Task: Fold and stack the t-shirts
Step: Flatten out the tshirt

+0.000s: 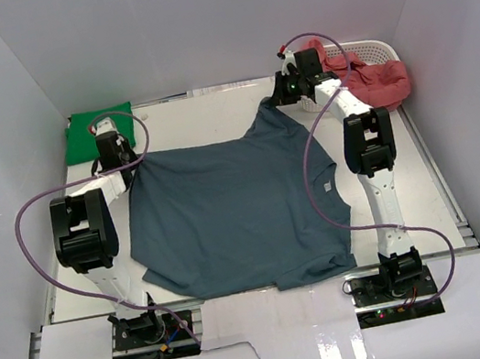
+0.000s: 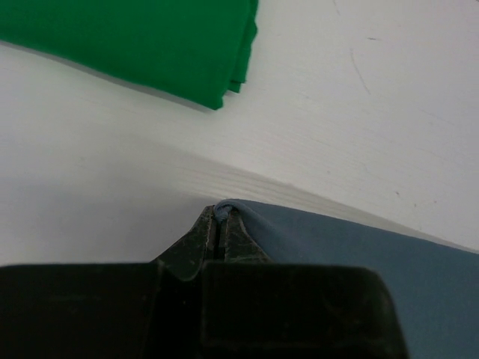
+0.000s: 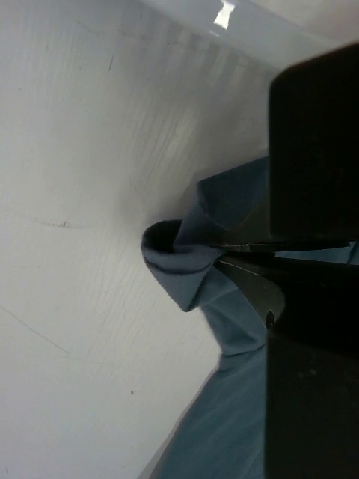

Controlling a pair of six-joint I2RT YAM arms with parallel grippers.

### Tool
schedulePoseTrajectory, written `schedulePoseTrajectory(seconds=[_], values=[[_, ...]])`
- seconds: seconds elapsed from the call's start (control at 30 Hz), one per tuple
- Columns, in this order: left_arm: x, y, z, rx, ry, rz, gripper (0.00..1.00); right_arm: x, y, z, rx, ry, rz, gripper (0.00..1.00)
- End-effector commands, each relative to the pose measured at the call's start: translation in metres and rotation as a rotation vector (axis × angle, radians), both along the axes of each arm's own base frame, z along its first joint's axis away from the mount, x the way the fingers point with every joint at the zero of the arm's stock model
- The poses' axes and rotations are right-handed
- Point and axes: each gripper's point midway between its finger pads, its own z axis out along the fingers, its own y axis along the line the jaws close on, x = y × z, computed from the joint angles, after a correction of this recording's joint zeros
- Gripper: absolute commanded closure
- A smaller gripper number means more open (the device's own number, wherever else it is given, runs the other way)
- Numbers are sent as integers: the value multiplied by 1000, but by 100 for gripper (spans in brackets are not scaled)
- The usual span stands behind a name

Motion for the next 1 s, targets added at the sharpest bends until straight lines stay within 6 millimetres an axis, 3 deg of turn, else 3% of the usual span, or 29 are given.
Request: schedulePoseTrajectory(seconds=[0.0,0.2,0.47,0.7,0.97], values=[[5,12,14,1,-49,24,100,18,-16,17,-42,-69,-49,92],[4,18,12,5,-44,42,100,23,-31,10,-56,-57,-89,92],[7,13,10,-10,-42,11,100,29,-37,5,-71,-72,-103,92],[13,11,12,-16,-50,-1,100,34,-14,16,-4,-113,-61,92],[13,14,15,4,-54,3,100,42,-29,34,-75,-181,-126,92]])
